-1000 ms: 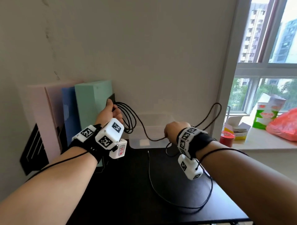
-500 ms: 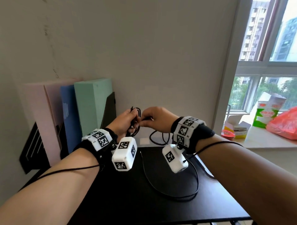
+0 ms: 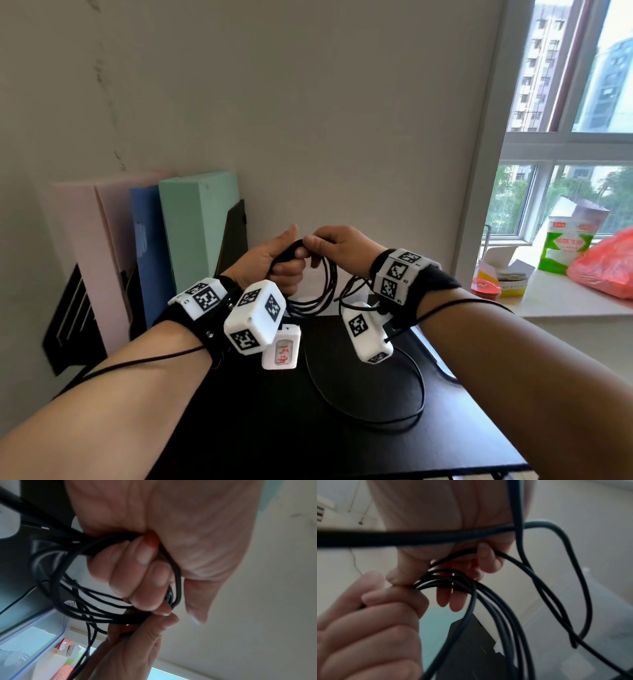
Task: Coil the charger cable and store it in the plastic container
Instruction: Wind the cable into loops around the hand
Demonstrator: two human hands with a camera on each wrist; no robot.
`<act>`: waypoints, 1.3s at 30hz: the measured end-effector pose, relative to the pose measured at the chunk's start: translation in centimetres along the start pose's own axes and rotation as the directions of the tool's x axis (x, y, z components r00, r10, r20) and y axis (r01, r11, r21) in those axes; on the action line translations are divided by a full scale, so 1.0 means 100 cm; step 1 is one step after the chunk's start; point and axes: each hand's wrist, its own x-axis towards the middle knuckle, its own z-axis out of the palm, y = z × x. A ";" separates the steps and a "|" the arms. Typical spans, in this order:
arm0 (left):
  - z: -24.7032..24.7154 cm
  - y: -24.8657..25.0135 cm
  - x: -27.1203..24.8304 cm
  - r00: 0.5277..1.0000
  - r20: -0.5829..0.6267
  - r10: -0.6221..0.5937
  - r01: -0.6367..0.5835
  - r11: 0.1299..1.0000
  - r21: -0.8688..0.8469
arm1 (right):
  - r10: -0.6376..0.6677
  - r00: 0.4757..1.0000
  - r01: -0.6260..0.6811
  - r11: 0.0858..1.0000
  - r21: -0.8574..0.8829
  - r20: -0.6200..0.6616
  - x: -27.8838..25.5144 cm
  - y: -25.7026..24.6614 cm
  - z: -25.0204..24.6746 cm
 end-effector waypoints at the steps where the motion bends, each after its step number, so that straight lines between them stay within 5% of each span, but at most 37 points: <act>1: -0.001 0.001 -0.001 1.000 0.008 0.016 -0.016 1.000 -0.017 | 0.014 1.000 -0.015 1.000 0.013 0.009 -0.001 -0.001 -0.001; 12: -0.011 0.009 0.003 0.983 -0.047 0.178 -0.184 0.948 -0.261 | 0.211 0.971 -0.218 0.974 0.059 0.110 -0.002 0.003 0.008; 15: -0.013 0.014 -0.001 0.976 -0.088 0.200 -0.216 0.948 -0.236 | 0.143 0.985 -0.154 0.981 0.117 0.100 -0.006 0.000 0.008; 21: -0.009 0.013 0.000 0.955 -0.244 0.167 -0.206 0.968 -0.146 | 0.051 0.997 -0.058 0.991 -0.123 -0.060 -0.008 0.001 0.011; 26: -0.011 0.020 0.001 0.898 -0.407 0.166 -0.221 0.971 -0.091 | 0.138 0.983 -0.141 0.990 0.015 0.123 -0.017 0.011 0.013; 29: -0.017 0.027 -0.001 0.838 -0.503 0.212 -0.306 0.945 -0.111 | 0.204 0.956 -0.180 0.975 -0.127 0.213 -0.022 0.026 0.012; 33: -0.030 0.044 -0.006 0.778 -0.567 0.270 -0.418 0.897 -0.146 | 0.361 0.903 -0.150 0.771 -0.619 0.231 -0.037 0.049 0.013; 37: -0.039 0.060 -0.014 0.725 -0.607 0.326 -0.488 0.864 -0.120 | 0.484 0.871 -0.359 0.503 -0.786 -0.088 -0.048 0.080 0.000; 39: -0.038 0.059 -0.015 0.720 -0.611 0.329 -0.480 0.872 -0.097 | 0.542 0.827 -0.433 0.447 -0.783 -0.149 -0.048 0.092 -0.001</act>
